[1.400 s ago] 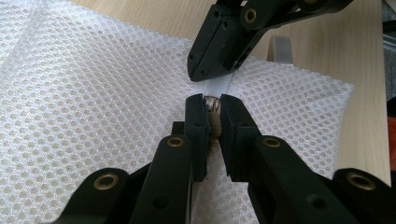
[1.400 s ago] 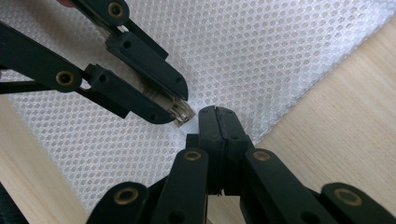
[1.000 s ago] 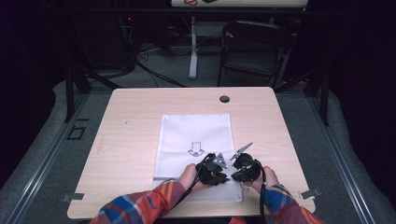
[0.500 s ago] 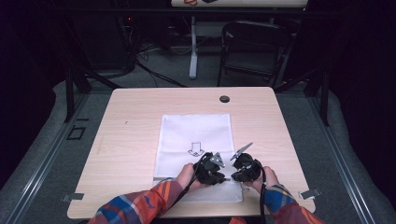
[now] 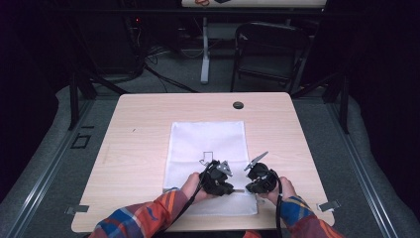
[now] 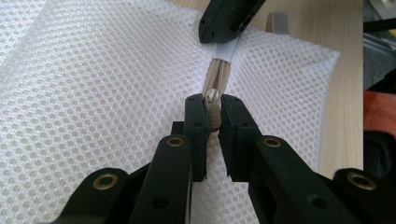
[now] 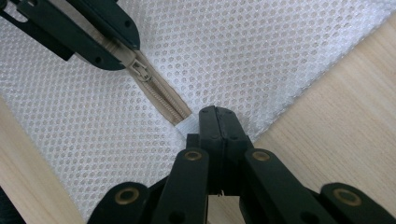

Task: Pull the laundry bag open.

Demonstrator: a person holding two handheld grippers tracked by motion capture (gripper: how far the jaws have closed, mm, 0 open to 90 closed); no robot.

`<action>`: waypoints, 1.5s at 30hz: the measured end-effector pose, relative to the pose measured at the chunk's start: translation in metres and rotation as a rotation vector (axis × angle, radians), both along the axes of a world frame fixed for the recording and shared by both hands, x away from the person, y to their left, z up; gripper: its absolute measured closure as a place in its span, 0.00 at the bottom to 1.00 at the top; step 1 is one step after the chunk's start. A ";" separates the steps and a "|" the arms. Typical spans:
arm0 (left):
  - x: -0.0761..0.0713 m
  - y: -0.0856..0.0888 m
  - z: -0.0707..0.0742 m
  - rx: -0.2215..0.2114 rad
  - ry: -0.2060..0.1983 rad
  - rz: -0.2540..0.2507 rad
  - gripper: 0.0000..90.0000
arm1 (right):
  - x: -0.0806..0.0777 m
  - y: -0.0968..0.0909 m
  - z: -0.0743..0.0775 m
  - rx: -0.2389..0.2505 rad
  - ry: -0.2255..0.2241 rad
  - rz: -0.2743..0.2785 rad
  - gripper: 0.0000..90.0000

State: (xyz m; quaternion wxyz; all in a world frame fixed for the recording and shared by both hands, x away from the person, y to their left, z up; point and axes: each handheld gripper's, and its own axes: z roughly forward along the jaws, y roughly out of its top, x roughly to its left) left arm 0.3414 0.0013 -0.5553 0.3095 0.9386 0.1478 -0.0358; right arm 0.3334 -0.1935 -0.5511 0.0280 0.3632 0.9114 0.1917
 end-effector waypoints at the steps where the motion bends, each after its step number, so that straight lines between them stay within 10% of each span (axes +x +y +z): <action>1: 0.000 0.000 0.000 -0.003 -0.001 -0.002 0.91 | 0.000 0.000 0.001 -0.009 0.001 0.005 1.00; 16: 0.002 0.010 -0.005 0.003 0.026 0.012 0.90 | -0.001 0.004 0.002 -0.027 0.000 0.022 1.00; 22: 0.002 0.008 -0.006 -0.004 0.031 0.008 0.90 | -0.004 0.015 0.005 0.042 -0.022 0.041 1.00; 45: -0.006 0.001 -0.005 0.018 -0.037 0.013 0.91 | -0.006 0.024 -0.004 0.036 -0.024 0.071 1.00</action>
